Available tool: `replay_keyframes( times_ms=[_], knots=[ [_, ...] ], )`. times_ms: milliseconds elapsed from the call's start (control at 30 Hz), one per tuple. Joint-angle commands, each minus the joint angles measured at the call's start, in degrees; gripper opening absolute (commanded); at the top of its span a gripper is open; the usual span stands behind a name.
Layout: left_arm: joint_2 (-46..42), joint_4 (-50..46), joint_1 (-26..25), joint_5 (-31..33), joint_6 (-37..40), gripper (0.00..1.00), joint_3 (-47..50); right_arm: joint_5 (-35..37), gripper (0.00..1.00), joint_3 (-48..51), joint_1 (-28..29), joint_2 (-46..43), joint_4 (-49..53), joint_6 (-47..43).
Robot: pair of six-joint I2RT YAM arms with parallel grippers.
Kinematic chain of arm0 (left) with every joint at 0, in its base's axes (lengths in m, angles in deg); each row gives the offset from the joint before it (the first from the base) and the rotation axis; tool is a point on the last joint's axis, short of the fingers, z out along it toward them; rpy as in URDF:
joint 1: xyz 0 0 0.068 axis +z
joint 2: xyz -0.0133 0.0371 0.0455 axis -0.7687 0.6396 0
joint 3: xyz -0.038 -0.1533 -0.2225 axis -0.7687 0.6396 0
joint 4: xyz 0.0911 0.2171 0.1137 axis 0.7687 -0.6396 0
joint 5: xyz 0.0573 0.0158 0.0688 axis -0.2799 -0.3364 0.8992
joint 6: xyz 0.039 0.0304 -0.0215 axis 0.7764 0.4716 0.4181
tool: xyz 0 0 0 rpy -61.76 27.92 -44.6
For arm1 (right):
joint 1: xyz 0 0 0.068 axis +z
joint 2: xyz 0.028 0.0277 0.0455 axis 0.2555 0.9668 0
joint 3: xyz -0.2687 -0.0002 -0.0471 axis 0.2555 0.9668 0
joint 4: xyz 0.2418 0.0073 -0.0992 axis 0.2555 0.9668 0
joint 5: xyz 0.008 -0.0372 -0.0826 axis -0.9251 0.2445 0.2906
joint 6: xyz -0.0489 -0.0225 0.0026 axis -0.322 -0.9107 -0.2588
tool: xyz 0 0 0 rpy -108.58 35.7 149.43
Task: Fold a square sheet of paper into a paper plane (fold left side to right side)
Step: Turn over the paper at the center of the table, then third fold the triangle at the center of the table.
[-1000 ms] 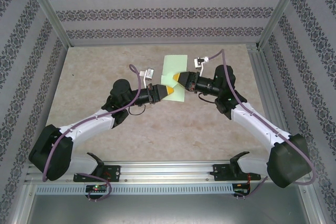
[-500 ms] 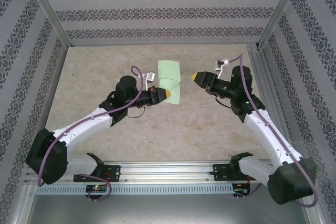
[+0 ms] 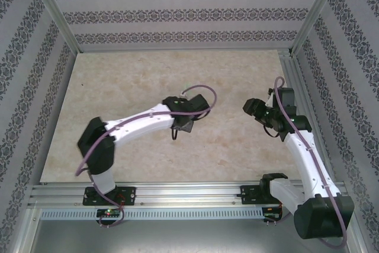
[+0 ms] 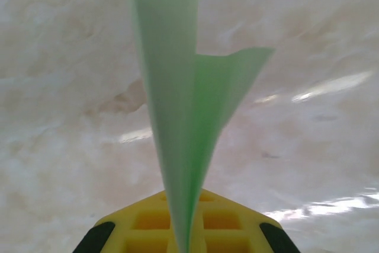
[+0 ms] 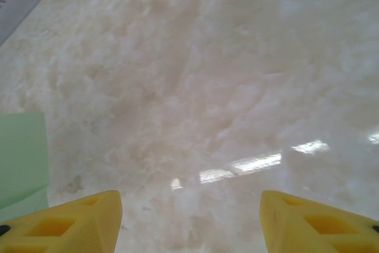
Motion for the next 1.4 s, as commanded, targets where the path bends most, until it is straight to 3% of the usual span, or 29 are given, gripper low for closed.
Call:
replay_keyframes(
  times_ms=[0,167,333,533,800,967,1233,1367],
  knots=[
    [7.5,-18.5,-2.3,10.2,-4.1,0.00,-6.7,3.4,0.65,2.0,-2.3,-2.5,2.8,-1.5],
    [19.0,-26.9,-4.4,11.9,-7.2,0.00,-15.7,2.6,0.67,3.9,-5.5,-4.9,3.5,-2.0],
    [27.8,-29.2,-5.6,9.3,-6.6,0.00,-22.5,0.4,0.68,5.2,-7.5,-5.3,3.2,-2.3],
    [30.5,-24.7,-5.9,0.8,-1.3,0.31,-28.5,-1.8,0.68,6.4,-8.0,-3.8,1.9,-2.5],
    [16.5,-8.3,-4.5,-13.7,4.0,0.52,-22.3,-12.6,0.65,7.9,-6.7,3.3,-3.7,-2.8],
    [5.7,1.1,-0.9,-19.7,5.6,0.60,-13.8,-11.4,0.64,7.3,-0.3,7.1,-6.4,-1.1],
    [-15.1,21.4,9.9,-21.2,3.4,0.83,10.1,-8.8,0.63,5.4,9.3,10.5,-12.0,4.7],
    [-20.8,25.9,14.9,-20.1,1.6,0.92,17.7,-6.2,0.64,2.1,14.9,13.0,-12.5,6.2]
  ],
)
